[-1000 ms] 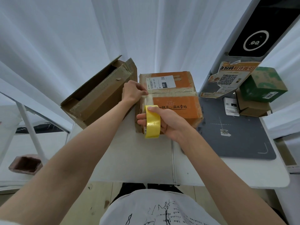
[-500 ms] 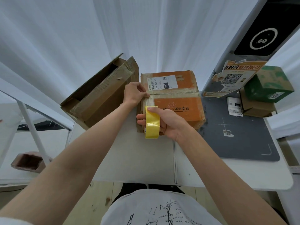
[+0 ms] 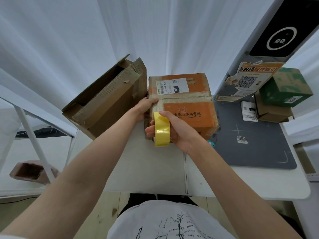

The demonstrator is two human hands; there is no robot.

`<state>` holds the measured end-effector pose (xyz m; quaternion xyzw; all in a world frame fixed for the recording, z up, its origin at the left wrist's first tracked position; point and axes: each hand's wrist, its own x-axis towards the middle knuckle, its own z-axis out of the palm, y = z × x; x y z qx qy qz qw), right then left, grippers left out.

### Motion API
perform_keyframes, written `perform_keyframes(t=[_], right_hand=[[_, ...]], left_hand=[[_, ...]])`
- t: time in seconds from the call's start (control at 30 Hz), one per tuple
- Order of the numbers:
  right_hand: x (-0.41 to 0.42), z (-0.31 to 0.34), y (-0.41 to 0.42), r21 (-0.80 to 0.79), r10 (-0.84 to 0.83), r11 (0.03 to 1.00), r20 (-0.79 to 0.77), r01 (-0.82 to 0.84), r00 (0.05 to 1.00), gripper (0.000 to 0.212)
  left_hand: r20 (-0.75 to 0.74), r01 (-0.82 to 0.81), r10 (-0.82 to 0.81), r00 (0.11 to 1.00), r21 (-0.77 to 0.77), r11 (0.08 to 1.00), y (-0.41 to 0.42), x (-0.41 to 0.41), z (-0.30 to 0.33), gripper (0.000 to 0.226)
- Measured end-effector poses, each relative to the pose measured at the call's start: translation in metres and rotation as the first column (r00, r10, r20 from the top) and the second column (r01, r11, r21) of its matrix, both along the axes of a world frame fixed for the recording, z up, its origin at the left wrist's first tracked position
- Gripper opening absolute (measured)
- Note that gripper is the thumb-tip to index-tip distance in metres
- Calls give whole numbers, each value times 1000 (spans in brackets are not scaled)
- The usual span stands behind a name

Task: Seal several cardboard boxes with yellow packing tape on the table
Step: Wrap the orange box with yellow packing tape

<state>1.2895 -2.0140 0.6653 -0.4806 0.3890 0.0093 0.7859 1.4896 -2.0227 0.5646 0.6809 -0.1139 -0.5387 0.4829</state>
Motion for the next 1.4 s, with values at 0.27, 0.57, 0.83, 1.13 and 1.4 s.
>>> perform_keyframes(t=[0.27, 0.57, 0.83, 1.13, 1.4], right_hand=[[-6, -2, 15, -62, -39, 997, -8, 38, 999, 33], [-31, -30, 44, -11, -35, 999, -104, 34, 994, 35], [-27, -31, 46, -45, -58, 998, -120, 52, 991, 36], [-17, -61, 41, 31, -23, 999, -159, 28, 987, 37], [-16, -79, 36, 61, 26, 998, -166, -16, 986, 36]], left_hand=[[153, 1, 2, 988, -15, 1000, -4, -4, -2, 33], [187, 23, -23, 982, 2, 1000, -4, -5, 1, 26], [184, 56, -55, 981, 1, 998, -2, -1, 2, 33], [265, 50, -27, 964, -82, 995, 12, -8, -8, 73], [197, 189, -166, 966, -104, 976, 35, -23, -26, 85]])
